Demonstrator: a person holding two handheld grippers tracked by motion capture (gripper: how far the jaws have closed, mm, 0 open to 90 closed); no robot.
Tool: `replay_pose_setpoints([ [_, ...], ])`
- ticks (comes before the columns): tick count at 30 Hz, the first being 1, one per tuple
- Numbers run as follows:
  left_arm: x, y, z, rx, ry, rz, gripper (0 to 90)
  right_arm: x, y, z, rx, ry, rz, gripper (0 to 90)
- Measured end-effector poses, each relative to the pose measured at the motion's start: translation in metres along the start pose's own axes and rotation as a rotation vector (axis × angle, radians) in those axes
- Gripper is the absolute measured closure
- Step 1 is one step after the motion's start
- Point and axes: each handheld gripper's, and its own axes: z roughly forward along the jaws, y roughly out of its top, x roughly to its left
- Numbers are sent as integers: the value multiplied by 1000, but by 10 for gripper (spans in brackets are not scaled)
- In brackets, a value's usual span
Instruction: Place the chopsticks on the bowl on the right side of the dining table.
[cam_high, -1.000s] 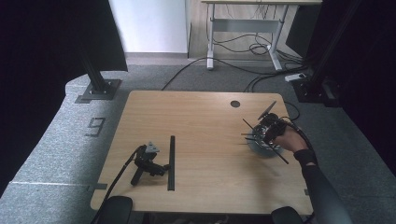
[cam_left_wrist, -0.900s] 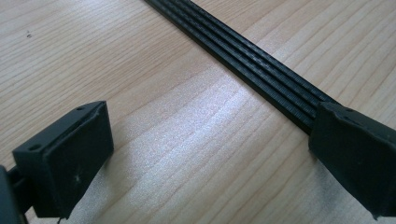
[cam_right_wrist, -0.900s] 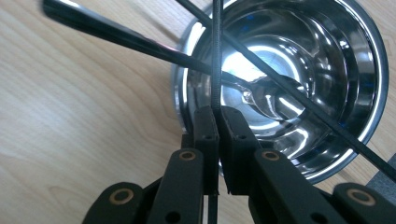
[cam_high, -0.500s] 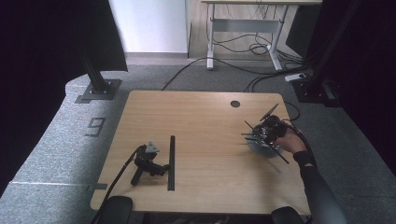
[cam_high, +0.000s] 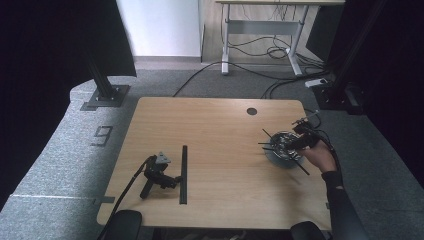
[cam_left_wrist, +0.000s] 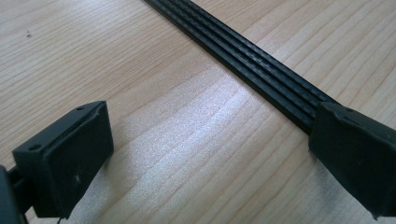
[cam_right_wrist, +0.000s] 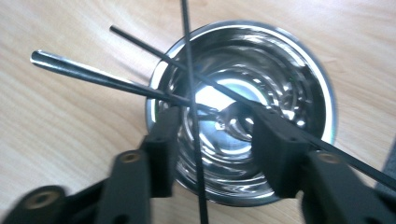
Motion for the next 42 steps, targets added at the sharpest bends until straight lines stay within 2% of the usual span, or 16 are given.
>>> replay_pose_setpoints([
  [2, 0, 0, 0, 0, 0, 0, 0, -1, -8, -1, -34, -18, 13, 407],
  [4, 0, 0, 0, -1, 0, 0, 0, -1, -16, -2, -67, -56, 30, 363],
  [7, 0, 0, 0, 0, 0, 0, 0, -3, -29, -1, -132, -53, 78, 268],
  [10, 0, 0, 0, -2, 0, -1, 0, -2, -38, 0, -197, -74, 89, 146],
  [13, 0, 0, 0, -1, 0, -1, 0, 2, -45, 0, -264, -114, 85, 95],
  [14, 0, 0, 0, -2, 0, -1, 0, 2, -46, 1, -277, -123, 78, 54],
  [16, 0, 0, 0, -1, 0, -1, 0, 1, -46, -1, -292, -136, 94, 2],
  [19, 0, 0, 0, -2, 0, -1, 0, -1, -51, -2, -349, -126, 122, 0],
  [27, 0, 0, 0, -1, 1, -1, 0, -5, -67, 8, -369, -150, 154, 0],
  [36, 0, 0, 0, -2, 1, -1, 0, -3, -66, 25, -290, -190, 113, 0],
  [42, 0, 0, 0, -1, 0, -1, 0, -10, -73, 28, -269, -205, 126, 0],
])
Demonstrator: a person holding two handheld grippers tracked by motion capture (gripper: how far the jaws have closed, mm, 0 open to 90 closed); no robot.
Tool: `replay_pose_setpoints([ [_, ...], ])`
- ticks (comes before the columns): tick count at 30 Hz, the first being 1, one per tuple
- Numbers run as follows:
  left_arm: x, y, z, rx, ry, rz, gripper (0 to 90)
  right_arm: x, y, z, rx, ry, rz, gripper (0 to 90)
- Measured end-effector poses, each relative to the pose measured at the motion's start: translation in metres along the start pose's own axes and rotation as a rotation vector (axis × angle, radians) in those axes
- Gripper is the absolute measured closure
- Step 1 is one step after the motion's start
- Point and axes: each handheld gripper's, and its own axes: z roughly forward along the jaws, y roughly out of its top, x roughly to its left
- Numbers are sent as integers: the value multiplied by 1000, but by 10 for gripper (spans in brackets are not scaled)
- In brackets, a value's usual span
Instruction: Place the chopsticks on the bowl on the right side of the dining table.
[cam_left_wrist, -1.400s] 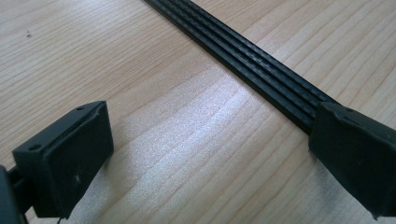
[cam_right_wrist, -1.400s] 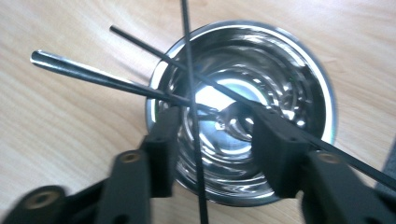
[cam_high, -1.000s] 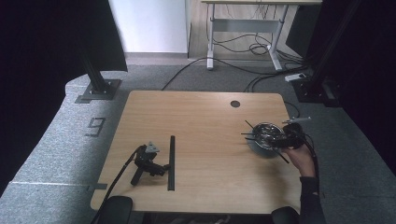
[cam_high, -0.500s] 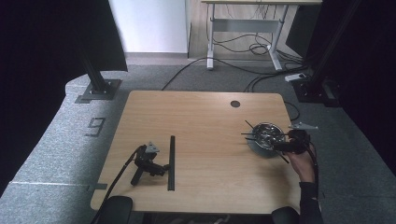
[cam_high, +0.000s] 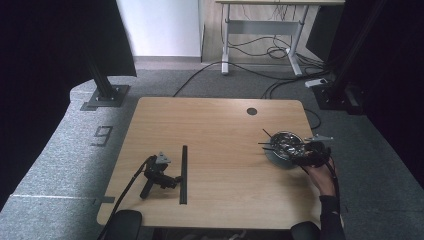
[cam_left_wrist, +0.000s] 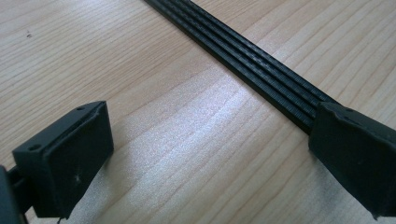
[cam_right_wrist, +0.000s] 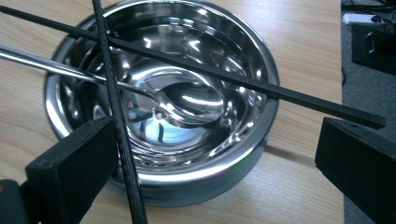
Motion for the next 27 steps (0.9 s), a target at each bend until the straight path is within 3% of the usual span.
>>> replay_pose_setpoints([
  [7, 0, 0, 0, 0, 0, 0, 0, -8, -3, -1, 1, -24, 14, 0],
  [14, 0, 0, 0, 0, 0, 0, 0, -21, -7, -4, -10, -54, 58, 7],
  [27, 0, 0, 0, 0, 0, 0, 0, -40, -16, -7, -9, -173, 114, 8],
])
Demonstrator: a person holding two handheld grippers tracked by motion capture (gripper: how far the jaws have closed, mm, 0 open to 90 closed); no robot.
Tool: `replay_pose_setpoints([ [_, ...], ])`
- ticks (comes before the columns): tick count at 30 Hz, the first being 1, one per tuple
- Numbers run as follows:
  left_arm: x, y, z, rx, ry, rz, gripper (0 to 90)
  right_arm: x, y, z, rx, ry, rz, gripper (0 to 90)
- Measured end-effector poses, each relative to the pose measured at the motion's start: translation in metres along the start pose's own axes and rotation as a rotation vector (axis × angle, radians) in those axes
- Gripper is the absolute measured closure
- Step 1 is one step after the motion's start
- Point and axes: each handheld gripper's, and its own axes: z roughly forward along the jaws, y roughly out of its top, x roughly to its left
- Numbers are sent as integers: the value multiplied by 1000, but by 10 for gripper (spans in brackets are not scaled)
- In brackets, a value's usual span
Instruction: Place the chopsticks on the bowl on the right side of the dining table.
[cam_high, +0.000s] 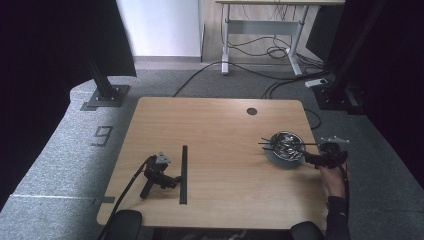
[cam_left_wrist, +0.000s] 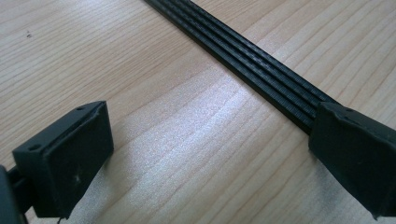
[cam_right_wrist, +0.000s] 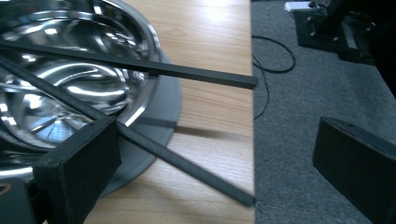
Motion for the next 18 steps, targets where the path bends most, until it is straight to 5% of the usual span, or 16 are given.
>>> replay_pose_setpoints([
  [8, 0, 0, 0, 0, 0, 0, 0, -10, -4, 0, -63, -16, 89, 25],
  [18, 0, 0, 0, 0, 0, 0, 0, -14, -6, 2, -57, -45, 117, 32],
])
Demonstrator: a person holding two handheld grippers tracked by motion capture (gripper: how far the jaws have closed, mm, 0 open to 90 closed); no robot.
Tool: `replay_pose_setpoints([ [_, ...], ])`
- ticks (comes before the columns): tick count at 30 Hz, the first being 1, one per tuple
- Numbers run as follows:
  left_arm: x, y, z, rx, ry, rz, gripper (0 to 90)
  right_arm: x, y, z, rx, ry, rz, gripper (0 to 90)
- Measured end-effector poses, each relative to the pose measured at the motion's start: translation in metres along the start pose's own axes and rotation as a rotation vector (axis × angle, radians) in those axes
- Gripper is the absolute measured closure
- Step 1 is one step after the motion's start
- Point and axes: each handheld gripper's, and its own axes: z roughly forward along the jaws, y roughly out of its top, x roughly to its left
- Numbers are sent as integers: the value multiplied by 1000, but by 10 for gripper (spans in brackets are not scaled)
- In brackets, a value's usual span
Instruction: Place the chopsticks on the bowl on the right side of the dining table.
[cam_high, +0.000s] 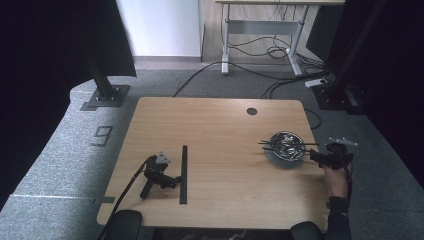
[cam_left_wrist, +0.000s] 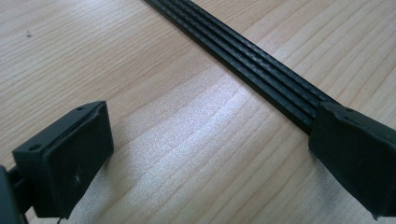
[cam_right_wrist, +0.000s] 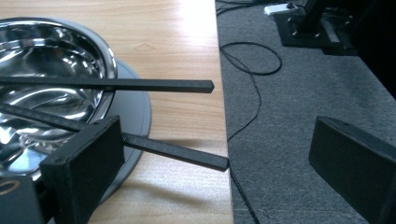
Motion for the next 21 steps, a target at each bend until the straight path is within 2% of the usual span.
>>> replay_pose_setpoints([
  [7, 0, 0, 0, 0, 0, 0, 0, 0, -1, 3, -17, -30, 20, 33],
  [12, 0, 0, 0, 0, 0, 0, 0, 0, 1, 1, -10, -22, 7, 33],
  [18, 0, 0, 0, 0, 0, 0, 0, 11, 7, -9, -23, 30, -53, 63],
  [21, 0, 0, 0, 0, 0, 0, 0, 20, 11, -13, -29, 91, -80, 151],
])
